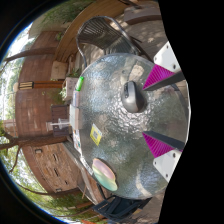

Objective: Arrange mouse

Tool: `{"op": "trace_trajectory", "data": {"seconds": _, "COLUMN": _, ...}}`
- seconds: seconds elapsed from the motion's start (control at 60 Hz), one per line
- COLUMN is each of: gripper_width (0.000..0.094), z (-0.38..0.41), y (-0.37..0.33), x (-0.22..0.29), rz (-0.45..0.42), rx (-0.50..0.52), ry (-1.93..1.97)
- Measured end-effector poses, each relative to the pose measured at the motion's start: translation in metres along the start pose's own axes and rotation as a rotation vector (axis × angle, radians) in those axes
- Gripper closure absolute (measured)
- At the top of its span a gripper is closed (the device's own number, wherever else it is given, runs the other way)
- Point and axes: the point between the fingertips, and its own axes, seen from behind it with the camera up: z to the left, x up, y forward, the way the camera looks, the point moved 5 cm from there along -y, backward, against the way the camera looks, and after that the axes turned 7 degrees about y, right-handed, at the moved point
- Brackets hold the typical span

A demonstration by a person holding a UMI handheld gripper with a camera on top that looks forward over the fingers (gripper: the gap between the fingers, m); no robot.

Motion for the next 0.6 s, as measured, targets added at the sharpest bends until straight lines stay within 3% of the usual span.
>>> {"op": "trace_trajectory", "data": {"seconds": 0.417, "gripper_width": 0.0116, "z": -0.003, "y": 0.083, "x": 0.053, "rz": 0.004, "rx": -0.008, "ry": 0.116}}
{"op": "trace_trajectory", "data": {"seconds": 0.55, "gripper_width": 0.0269, "z": -0.008, "y": 0.1, "x": 0.06, "rz": 0.012, "rx": -0.09, "ry": 0.051}}
{"op": "trace_trajectory", "data": {"seconds": 0.6, "gripper_width": 0.0417, "z": -0.012, "y": 0.103, "x": 0.061, "rz": 0.009, "rx": -0.126, "ry": 0.013}}
